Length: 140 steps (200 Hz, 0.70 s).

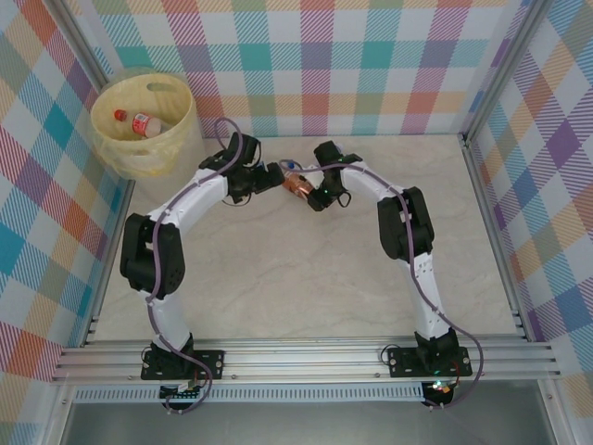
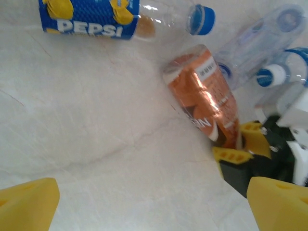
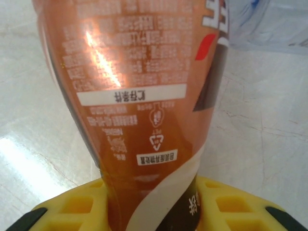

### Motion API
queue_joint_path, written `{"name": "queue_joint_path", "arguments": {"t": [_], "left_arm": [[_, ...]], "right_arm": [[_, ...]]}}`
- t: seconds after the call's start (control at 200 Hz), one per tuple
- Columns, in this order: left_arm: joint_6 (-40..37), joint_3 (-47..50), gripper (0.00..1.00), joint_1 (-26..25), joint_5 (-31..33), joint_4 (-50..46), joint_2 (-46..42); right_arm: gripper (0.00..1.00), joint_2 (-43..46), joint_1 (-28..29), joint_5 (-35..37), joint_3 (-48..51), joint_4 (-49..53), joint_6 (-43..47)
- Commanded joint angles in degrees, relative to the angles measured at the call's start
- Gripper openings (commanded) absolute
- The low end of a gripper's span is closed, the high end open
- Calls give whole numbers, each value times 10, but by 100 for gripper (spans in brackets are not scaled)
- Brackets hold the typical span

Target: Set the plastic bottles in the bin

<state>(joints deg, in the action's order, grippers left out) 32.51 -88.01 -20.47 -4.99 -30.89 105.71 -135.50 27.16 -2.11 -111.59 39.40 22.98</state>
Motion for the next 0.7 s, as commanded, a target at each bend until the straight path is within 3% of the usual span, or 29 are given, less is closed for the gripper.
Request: {"name": "queue_joint_path", "arguments": {"t": [0.0, 0.12, 0.3, 0.56, 0.695], "left_arm": [[45, 46, 100, 5, -98, 75, -47], [85, 99, 100, 4, -148, 137, -81], [164, 190, 100, 3, -136, 190, -145], [215, 289, 100, -11, -247, 379, -187], [235, 335, 100, -11, -275, 495, -217]], "right_arm": [[29, 74, 10, -12, 81, -41, -7], [23, 169, 15, -43, 179, -103, -56], [22, 299, 35, -78, 315, -197, -163], [25, 384, 63, -203, 422, -286, -285], [25, 395, 73, -204, 436, -297, -323]]}}
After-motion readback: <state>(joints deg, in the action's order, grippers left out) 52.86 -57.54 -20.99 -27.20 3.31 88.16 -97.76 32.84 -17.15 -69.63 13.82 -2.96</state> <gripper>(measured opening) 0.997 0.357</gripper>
